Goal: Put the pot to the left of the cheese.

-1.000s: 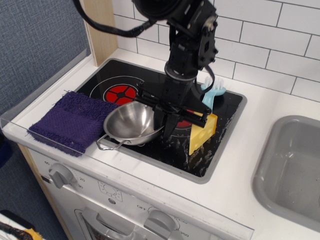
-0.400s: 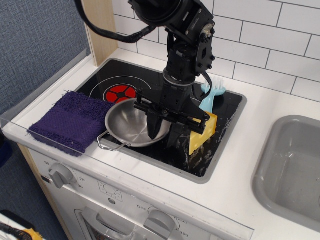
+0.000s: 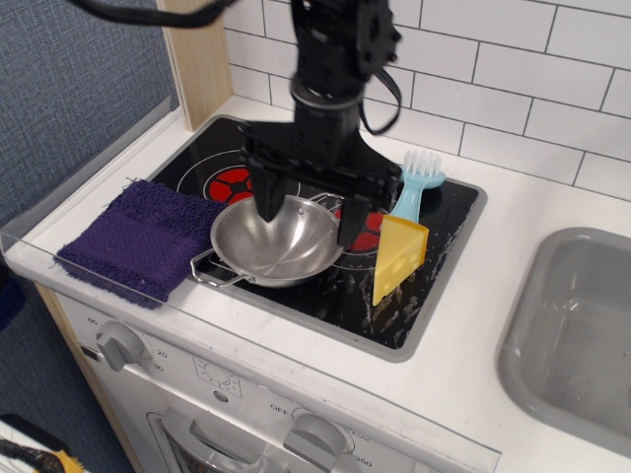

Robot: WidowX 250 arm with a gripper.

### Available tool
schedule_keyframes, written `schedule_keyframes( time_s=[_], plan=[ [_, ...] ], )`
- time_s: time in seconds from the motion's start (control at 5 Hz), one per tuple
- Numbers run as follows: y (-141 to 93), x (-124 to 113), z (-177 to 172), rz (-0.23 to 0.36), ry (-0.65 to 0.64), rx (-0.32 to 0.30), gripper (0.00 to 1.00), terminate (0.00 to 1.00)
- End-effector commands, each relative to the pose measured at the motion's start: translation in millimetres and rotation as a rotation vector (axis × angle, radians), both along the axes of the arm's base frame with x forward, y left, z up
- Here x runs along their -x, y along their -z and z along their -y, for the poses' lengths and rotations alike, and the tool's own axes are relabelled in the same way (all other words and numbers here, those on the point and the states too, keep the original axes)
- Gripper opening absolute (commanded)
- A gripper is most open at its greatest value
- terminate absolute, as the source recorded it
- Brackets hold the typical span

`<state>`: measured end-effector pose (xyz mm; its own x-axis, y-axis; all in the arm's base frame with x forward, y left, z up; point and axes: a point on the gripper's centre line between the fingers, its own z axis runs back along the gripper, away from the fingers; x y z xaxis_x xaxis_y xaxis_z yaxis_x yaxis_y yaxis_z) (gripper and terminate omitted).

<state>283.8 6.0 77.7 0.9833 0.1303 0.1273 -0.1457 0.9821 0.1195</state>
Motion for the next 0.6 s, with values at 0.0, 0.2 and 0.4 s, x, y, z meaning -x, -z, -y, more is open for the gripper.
schedule_keyframes(
  time_s=[0.0,0.2,0.4],
  plan=[
    [-9.7,9.0,-7.6,0.031,0.011,0.016,1.0,0.0],
    [-9.7,9.0,-7.6,0.031,0.011,0.016,1.0,0.0],
    [-9.7,9.0,-7.6,0.031,0.011,0.016,1.0,1.0]
  ],
)
